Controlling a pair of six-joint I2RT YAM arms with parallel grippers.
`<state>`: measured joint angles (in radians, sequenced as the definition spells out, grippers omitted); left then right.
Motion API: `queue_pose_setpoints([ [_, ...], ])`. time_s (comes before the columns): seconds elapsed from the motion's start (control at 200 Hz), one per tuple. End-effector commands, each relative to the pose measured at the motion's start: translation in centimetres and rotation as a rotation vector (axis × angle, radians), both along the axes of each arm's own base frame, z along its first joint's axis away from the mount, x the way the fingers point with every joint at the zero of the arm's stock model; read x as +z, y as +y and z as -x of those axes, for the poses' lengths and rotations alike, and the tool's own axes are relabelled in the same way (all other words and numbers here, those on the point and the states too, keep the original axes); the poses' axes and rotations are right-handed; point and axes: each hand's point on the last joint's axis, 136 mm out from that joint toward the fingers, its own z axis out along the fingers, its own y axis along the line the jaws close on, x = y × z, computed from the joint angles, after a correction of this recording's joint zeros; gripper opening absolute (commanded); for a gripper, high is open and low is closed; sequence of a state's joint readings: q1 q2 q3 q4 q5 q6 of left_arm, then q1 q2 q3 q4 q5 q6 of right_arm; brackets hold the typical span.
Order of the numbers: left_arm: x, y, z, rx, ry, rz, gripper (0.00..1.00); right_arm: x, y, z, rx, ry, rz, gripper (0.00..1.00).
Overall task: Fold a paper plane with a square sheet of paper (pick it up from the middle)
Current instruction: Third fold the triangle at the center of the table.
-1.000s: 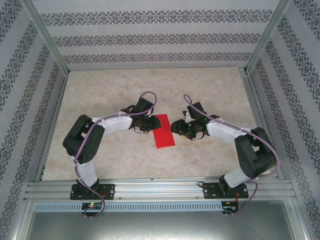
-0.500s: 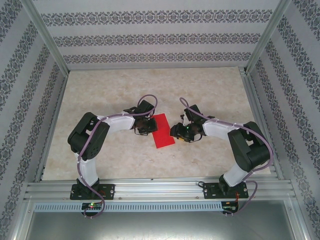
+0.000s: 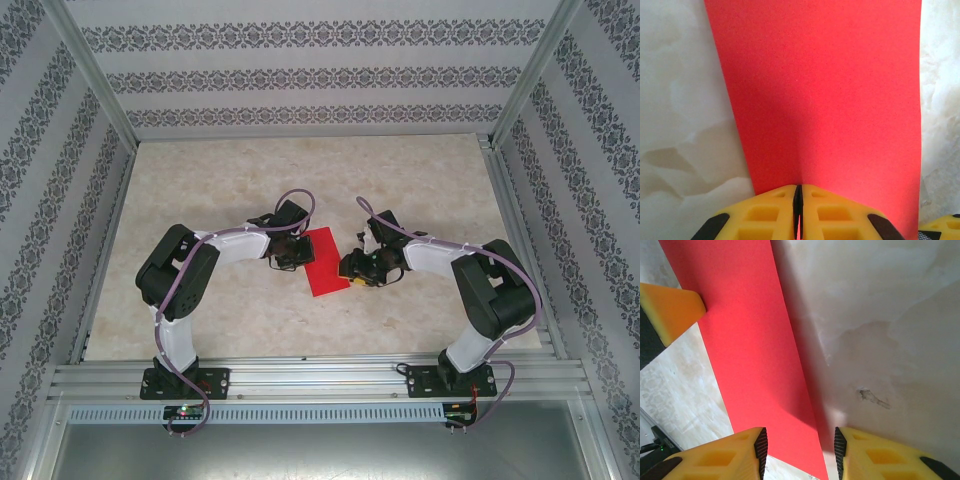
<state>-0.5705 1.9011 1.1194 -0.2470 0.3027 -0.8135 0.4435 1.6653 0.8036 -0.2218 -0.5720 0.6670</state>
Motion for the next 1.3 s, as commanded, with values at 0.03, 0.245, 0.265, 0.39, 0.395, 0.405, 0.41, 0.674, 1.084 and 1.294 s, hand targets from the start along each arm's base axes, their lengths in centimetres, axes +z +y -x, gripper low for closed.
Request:
queue_pose_setpoints([
  [0.03, -4.1, 1.9, 2.7, 0.005, 0.120, -0.121, 0.13, 0.3, 0.9, 0.9, 0.055, 0.022, -0.035, 0.40],
  [0.245, -4.1, 1.7, 2.7, 0.001, 0.122, -0.115, 0.13, 0.8, 1.4, 1.7, 0.047, 0.050, -0.098, 0.31],
  [0.265, -4.0, 1.7, 2.7, 0.000, 0.121, -0.114, 0.13, 0.9, 1.5, 1.7, 0.044, 0.049, -0.103, 0.31],
  [0.39, -4.0, 1.6, 2.6, -0.002, 0.122, -0.111, 0.13, 1.4, 1.3, 1.5, 0.009, 0.035, -0.110, 0.26],
  [0.395, -4.0, 1.6, 2.6, -0.001, 0.122, -0.110, 0.13, 1.4, 1.3, 1.5, 0.008, 0.034, -0.111, 0.26],
  [0.405, -4.0, 1.6, 2.6, -0.001, 0.122, -0.111, 0.13, 1.5, 1.3, 1.4, 0.006, 0.033, -0.111, 0.25],
  [0.41, -4.0, 1.6, 2.6, -0.001, 0.121, -0.111, 0.13, 1.5, 1.3, 1.5, 0.004, 0.034, -0.110, 0.25],
  [0.674, -4.0, 1.4, 2.7, -0.010, 0.125, -0.104, 0.13, 2.2, 0.8, 1.0, -0.046, 0.019, -0.095, 0.12],
  [1.084, -1.4, 0.0, 1.8, -0.059, 0.062, -0.039, 0.13, 4.0, 3.5, -1.7, -0.086, -0.052, -0.158, 0.02],
  [1.294, 2.0, -0.7, 0.7, -0.084, -0.038, 0.006, 0.16, 3.1, 4.2, -2.6, -0.100, -0.045, -0.149, 0.02],
])
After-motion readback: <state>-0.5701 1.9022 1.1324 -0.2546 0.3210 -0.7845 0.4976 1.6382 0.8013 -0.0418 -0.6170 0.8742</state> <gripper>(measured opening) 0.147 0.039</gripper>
